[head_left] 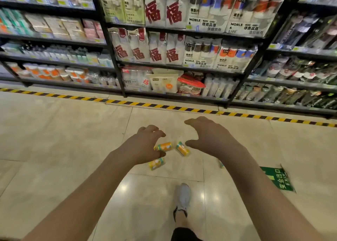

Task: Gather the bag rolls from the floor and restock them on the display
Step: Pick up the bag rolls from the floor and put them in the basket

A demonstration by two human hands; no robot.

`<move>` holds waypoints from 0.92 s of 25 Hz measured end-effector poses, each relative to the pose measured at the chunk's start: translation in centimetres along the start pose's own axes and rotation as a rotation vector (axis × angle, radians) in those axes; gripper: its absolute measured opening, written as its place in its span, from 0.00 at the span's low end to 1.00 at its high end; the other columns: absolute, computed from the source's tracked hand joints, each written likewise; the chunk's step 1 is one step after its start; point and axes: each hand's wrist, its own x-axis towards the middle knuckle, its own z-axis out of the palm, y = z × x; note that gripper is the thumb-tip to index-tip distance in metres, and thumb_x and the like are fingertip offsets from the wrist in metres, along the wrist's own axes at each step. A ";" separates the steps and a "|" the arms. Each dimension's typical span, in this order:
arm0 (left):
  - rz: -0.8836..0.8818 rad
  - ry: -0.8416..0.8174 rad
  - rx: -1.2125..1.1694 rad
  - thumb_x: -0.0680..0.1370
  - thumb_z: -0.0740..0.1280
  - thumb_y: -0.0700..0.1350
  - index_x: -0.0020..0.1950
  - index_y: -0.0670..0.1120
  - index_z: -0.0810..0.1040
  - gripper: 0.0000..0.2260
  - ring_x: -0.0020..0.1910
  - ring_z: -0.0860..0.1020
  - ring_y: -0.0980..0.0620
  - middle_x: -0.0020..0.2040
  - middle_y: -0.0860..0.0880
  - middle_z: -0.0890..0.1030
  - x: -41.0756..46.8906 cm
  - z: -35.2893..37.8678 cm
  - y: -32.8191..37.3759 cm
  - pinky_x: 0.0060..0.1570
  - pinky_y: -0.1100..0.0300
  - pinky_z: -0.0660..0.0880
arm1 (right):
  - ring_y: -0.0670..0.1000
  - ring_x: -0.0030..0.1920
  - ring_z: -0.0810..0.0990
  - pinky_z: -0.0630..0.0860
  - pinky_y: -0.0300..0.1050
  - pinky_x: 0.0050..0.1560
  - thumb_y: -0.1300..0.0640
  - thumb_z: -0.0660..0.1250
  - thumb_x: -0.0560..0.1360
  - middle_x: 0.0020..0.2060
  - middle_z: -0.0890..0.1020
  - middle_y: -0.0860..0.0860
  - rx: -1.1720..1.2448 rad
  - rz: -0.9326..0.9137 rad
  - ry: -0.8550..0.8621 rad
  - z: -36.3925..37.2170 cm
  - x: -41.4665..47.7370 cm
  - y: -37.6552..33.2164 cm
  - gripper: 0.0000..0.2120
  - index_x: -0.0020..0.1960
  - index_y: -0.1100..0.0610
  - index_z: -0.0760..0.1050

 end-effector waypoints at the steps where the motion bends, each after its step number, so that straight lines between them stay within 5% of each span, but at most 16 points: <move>1: -0.013 -0.003 -0.006 0.77 0.71 0.57 0.77 0.56 0.66 0.30 0.75 0.62 0.49 0.77 0.53 0.62 2.9 0.2 -0.2 0.68 0.52 0.70 | 0.53 0.69 0.71 0.74 0.52 0.64 0.43 0.70 0.76 0.72 0.69 0.49 0.004 -0.007 -0.014 -0.1 2.9 1.5 0.34 0.78 0.44 0.61; 9: -0.149 -0.084 -0.172 0.74 0.70 0.60 0.72 0.54 0.71 0.28 0.65 0.72 0.49 0.68 0.54 0.70 25.2 10.3 -6.3 0.62 0.52 0.73 | 0.53 0.67 0.73 0.73 0.50 0.63 0.43 0.69 0.77 0.69 0.69 0.50 0.104 0.027 -0.186 9.6 26.6 13.5 0.31 0.77 0.45 0.63; 14: -0.227 -0.158 -0.248 0.74 0.73 0.56 0.72 0.51 0.72 0.28 0.68 0.70 0.46 0.70 0.50 0.70 35.3 28.4 -15.5 0.64 0.54 0.70 | 0.54 0.65 0.74 0.72 0.52 0.65 0.42 0.72 0.74 0.66 0.72 0.52 0.244 0.152 -0.310 30.5 35.8 20.5 0.30 0.74 0.46 0.68; 23: -0.324 -0.194 -0.094 0.72 0.76 0.53 0.78 0.49 0.62 0.38 0.73 0.63 0.40 0.75 0.43 0.63 46.1 56.3 -27.7 0.69 0.43 0.68 | 0.61 0.64 0.75 0.73 0.56 0.64 0.46 0.73 0.74 0.65 0.73 0.57 0.341 0.256 -0.195 61.2 47.9 24.3 0.31 0.73 0.52 0.70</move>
